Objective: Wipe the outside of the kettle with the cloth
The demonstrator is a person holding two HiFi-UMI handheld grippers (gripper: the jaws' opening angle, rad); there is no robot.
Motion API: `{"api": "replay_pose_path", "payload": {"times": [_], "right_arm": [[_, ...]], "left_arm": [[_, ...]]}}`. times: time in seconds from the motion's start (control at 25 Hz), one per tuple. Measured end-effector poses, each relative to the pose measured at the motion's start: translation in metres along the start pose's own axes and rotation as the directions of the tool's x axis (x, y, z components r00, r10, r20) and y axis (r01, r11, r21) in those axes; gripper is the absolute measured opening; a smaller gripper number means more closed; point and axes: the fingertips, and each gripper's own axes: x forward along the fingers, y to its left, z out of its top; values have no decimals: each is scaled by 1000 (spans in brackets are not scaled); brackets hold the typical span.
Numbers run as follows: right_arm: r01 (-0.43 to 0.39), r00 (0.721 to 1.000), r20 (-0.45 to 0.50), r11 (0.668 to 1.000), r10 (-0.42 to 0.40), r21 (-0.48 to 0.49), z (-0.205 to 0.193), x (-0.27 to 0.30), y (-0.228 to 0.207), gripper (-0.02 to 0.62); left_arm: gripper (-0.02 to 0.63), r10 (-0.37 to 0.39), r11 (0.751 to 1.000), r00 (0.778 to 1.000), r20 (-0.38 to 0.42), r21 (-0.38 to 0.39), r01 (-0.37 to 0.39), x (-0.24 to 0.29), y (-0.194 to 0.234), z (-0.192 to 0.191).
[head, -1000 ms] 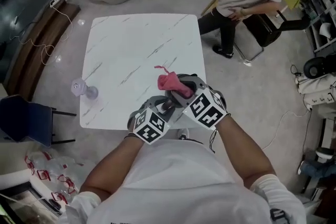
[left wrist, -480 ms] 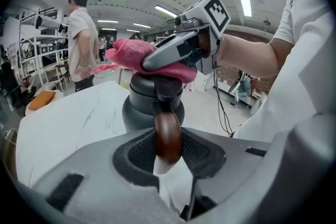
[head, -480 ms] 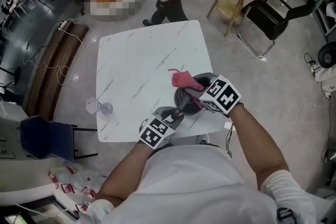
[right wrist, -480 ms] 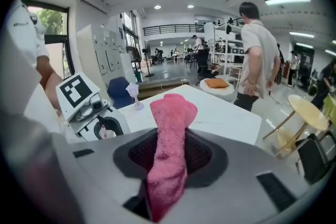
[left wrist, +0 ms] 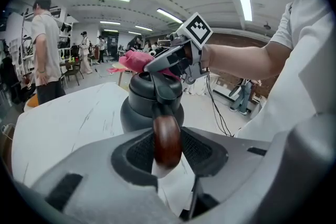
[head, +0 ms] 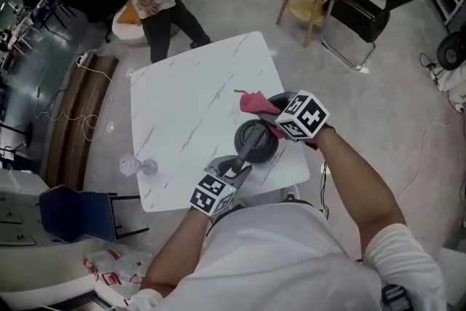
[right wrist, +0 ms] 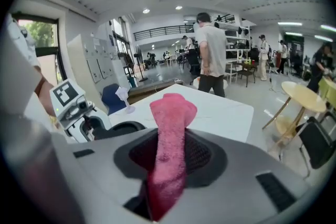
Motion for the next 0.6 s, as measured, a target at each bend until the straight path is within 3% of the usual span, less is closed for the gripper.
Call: {"api": "replay_pose_path", "payload": {"times": [0.08,0.2,0.28,0.48,0.6], "right_arm": [[37,999,16,999,-37,27,-2,-4,-9,120],[174,985,8,985,-174,-14,-6,-17,-34,120],[228,973,32,974,-228,6,-7,-29,-46,121],[252,950,159,962,-267,107,-11,-73,-39,123],[230,942,221,965,-253,125,-14,-88,-15,123]], "left_arm": [[127,8,1000,1000,-12,1,-8,2,1,0],[103,10,1000,1000,-17,-13,-10,3,3,1],[103,10,1000,1000,-5,-30,-10,3,6,1],[98,19,998,999,25,-53,-18,1,8,3],[98,15,993,998,56,-116,-9,-5,15,4]]}}
